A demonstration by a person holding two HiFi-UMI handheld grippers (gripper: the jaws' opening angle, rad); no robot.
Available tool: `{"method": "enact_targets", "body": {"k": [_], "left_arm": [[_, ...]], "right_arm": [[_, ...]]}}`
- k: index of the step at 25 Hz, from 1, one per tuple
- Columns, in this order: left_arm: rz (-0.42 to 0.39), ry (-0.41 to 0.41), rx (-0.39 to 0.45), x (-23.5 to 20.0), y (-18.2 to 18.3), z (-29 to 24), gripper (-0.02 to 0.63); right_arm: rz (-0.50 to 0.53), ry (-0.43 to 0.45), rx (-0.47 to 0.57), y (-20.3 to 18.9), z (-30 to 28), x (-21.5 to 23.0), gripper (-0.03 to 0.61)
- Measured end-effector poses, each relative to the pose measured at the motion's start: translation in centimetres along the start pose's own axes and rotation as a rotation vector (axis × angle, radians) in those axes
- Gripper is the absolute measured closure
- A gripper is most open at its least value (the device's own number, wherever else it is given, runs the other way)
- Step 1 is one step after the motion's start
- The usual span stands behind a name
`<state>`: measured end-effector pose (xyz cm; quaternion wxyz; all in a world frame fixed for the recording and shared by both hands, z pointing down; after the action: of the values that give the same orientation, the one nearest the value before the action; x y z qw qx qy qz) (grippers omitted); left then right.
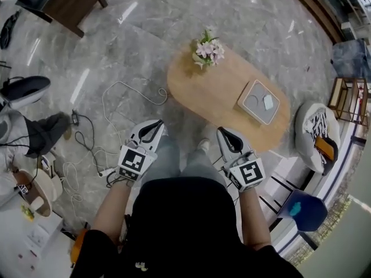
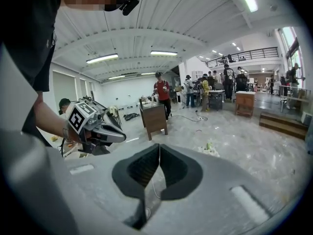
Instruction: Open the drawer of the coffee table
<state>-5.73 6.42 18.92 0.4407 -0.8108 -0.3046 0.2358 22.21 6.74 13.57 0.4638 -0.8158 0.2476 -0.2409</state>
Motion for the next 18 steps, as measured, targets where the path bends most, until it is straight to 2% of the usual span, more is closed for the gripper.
{"method": "enact_targets", "body": {"k": [4, 8, 13, 18], "left_arm": [[-0.048, -0.074, -0.037, -3.5, -2.2, -1.6, 0.600], [-0.078, -0.111, -0.078, -5.8, -5.0, -3.9, 0.600], [-0.069, -0.136, -0.134, -7.0, -9.7, -7.9, 0.600], [-0.068, -0.142, -0.171, -7.3, -14.0, -11.0, 0.600]], "right_arm": [[-0.032, -0.048, -0.016, -0.4, -3.2, -0.4, 0.578], [-0.051, -0.064, -0.071, -1.8, -5.7, -0.3, 0.578], [-0.061, -0.060, -0.111, -6.1, -8.1, 1.2, 0.578], [-0.023, -0.051, -0.174, -10.6, -10.9, 2.5, 0.577]]}}
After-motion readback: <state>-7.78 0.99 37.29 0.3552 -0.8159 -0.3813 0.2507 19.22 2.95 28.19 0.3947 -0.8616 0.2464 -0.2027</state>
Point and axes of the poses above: the fingertips, and each gripper's own axes: z backward along the fingers, x to its right, y out of its top, the point moved 9 cm from there along z, backward along the fingers, and after that the axes turned 3 degrees about -z, right-handed, at the moved point
